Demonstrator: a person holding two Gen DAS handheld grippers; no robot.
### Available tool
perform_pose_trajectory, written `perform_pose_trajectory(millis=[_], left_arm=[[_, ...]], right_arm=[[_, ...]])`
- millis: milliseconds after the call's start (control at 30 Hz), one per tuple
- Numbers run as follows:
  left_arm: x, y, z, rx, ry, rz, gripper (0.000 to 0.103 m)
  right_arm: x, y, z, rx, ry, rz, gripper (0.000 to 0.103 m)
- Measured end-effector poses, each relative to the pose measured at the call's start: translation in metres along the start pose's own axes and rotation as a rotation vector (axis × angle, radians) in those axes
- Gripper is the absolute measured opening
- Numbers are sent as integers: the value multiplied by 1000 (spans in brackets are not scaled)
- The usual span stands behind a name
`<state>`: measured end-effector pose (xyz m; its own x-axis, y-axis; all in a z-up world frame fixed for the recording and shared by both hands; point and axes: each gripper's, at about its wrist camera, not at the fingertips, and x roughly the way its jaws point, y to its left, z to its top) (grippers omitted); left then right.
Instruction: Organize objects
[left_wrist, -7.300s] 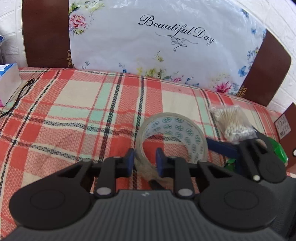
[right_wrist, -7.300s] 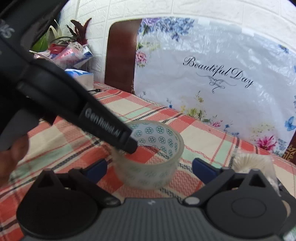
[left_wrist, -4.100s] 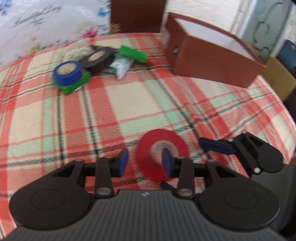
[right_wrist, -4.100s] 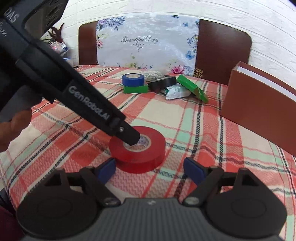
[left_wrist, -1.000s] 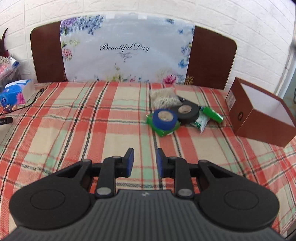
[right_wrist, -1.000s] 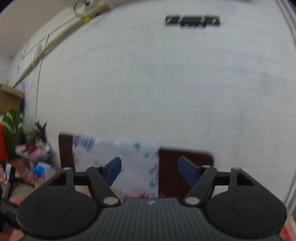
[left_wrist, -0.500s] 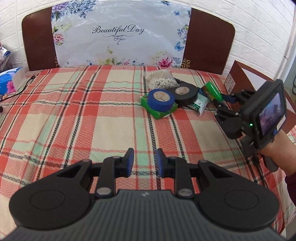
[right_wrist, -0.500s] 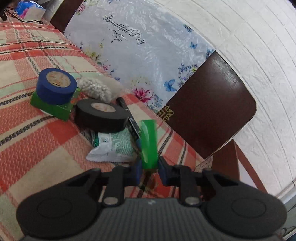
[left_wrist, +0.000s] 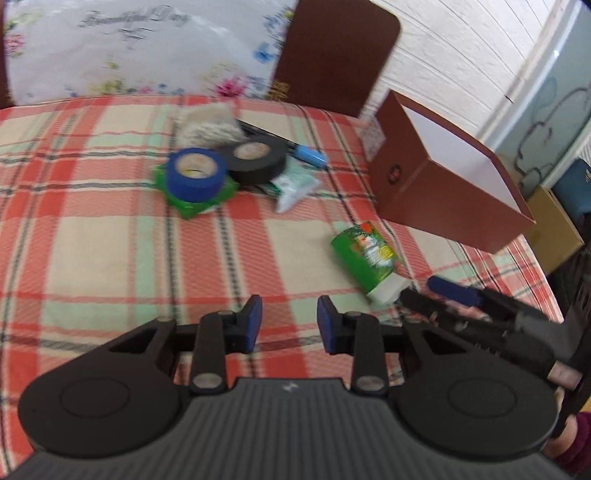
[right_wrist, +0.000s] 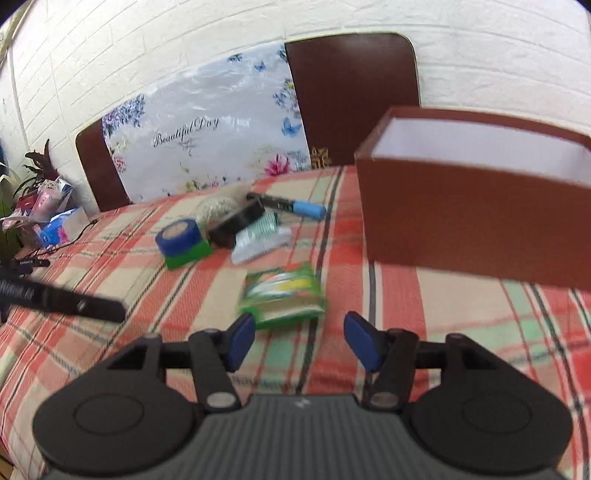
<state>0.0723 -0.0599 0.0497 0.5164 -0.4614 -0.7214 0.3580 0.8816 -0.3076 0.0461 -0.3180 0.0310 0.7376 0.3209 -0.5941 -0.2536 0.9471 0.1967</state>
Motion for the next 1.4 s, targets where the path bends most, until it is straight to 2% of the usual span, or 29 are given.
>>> perform_pose_trajectory(millis=[67,133,200,233,367,433,467,500,600,667,800,867,933,1067,1167,1233,1300,1367,1400], left_arm=[[12,-9,8,7,16,-37,37],[24,-18,17,14,25,-46,40],[38,-27,24,16,46,-63,40],[45,-30,27,18,59,-70,40],[73,-37,30,28,106,-42,39],[84,-35,30,3,127,-46,39],[88,-34,29,-11,131,-55,34],[92,-32,28,-22,132,-62,29],[84,-35,33,-40,130,-69,21],[65,-51,42,-1,100,-93,20],[37,-108,77,133,-22,-167,20],[38,-140,95,187,-61,-211,20],[49,-172,108,226,-78,-240,20],[86,-225,119,312,-88,-267,20],[113,-253,119,350,-84,-261,20],[125,-263,119,358,-77,-250,20],[130,-268,116,356,-70,-234,20],[128,-267,115,372,-81,-209,21],[125,-265,113,383,-86,-203,21]], right_arm=[[-3,2,-7,-11,4,16,59],[-3,8,-10,-83,4,0,65],[1,13,-9,-157,10,-24,80],[3,14,-7,-188,15,-29,82],[25,13,-1,-284,67,-45,81],[37,13,2,-313,80,-42,78],[41,13,4,-316,79,-28,75],[45,14,5,-316,76,-9,64],[47,17,7,-307,64,-10,61],[35,15,9,-290,27,-21,60],[-12,1,29,-302,-162,-119,60],[-31,-15,43,-301,-254,-202,60],[-42,-36,55,-283,-304,-276,61],[-44,-88,70,-206,-334,-386,61],[-40,-120,73,-156,-325,-433,61],[-36,-136,74,-135,-312,-456,62],[-31,-146,73,-123,-293,-473,69],[-31,-150,71,-101,-307,-480,75],[-30,-147,70,-92,-313,-476,75]])
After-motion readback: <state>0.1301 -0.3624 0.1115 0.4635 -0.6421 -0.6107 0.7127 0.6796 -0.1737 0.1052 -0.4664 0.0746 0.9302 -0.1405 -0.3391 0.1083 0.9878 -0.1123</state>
